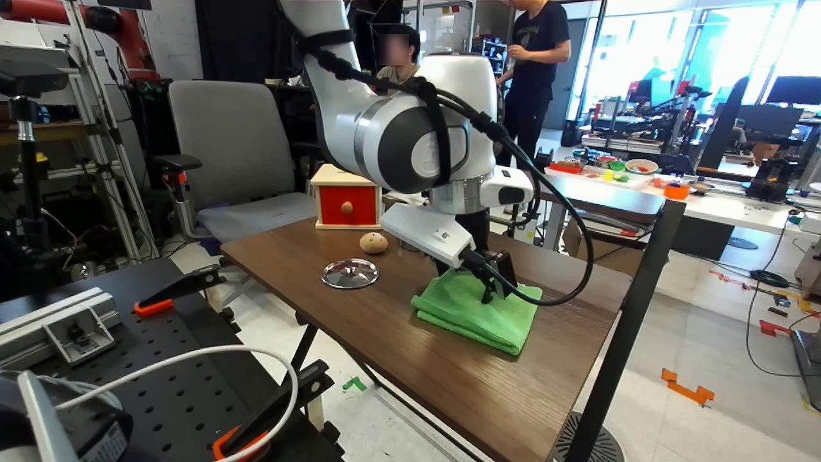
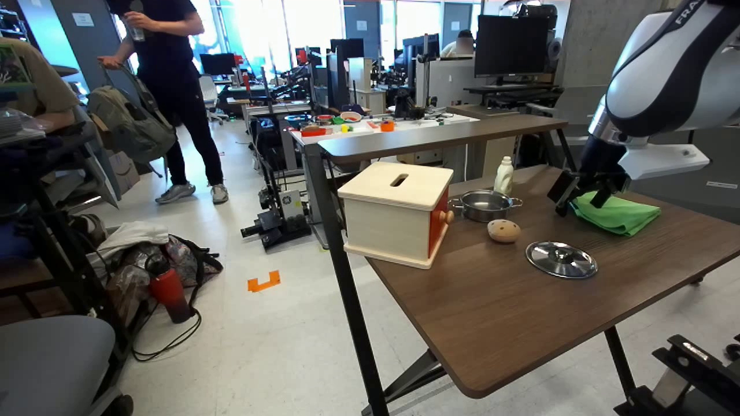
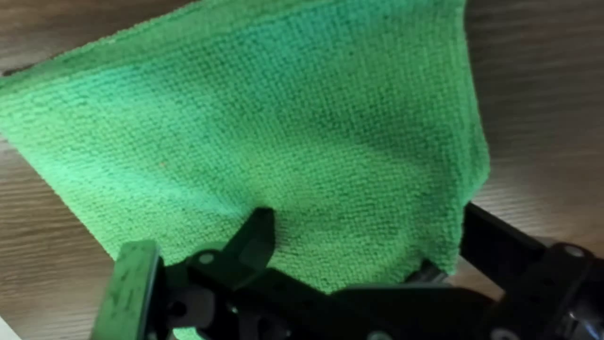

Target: Use the green towel to wipe the table

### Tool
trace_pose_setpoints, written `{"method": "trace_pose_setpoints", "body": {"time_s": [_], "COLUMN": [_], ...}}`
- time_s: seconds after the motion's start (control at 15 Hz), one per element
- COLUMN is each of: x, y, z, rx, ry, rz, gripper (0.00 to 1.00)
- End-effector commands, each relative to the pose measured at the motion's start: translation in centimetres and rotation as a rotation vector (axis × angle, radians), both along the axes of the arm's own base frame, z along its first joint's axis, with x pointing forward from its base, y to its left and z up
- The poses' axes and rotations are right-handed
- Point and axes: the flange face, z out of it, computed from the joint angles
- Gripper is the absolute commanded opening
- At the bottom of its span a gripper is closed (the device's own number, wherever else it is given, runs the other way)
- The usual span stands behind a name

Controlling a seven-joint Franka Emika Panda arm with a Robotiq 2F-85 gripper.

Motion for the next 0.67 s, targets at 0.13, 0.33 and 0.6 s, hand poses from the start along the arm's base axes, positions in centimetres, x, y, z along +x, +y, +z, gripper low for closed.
{"method": "trace_pose_setpoints", "body": {"time_s": [0.13,0.33,0.6], "x": [-6.9,-9.0,-8.6], "y": [-0.2,-0.7,-2.2], "z": [-2.4,-2.8,-2.3], "rx": [-0.001,-0.011,-0.035], "ry": [0.051,0.054,0.047], "rz": [0.075,0.080,0.026], "gripper": [1.00,1.00,1.00]}}
